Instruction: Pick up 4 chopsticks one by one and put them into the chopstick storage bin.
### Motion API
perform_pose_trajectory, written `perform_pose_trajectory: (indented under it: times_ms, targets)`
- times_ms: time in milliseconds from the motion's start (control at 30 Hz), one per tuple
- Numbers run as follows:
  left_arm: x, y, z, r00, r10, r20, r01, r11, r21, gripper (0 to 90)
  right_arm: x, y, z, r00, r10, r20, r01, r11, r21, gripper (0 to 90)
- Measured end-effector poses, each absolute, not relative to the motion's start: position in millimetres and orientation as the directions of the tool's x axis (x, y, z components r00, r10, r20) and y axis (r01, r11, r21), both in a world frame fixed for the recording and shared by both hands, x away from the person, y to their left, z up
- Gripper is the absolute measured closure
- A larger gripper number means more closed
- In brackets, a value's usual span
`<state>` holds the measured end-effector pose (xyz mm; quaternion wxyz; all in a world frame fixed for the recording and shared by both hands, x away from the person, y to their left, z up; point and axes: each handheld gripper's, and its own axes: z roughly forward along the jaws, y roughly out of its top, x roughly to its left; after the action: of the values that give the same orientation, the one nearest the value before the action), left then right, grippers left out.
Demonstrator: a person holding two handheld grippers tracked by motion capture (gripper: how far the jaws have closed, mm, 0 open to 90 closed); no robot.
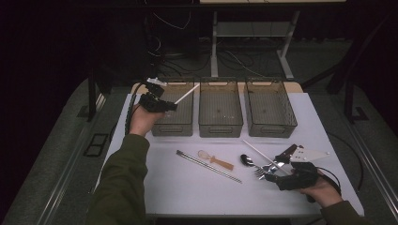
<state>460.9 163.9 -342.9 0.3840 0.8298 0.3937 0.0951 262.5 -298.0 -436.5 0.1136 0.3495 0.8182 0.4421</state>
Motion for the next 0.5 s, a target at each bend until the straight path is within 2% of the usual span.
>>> perform_pose_trajectory:
  times_ms: [500]
  targets:
    - [501.9, 163.5, -367.2, 0.551, 0.824, -0.130, 0.641, -0.318, 0.699, 84.0, 260.9, -293.4, -437.4, -0.743, 0.660, 0.113, 0.462, 0.383, 0.800, 15.9]
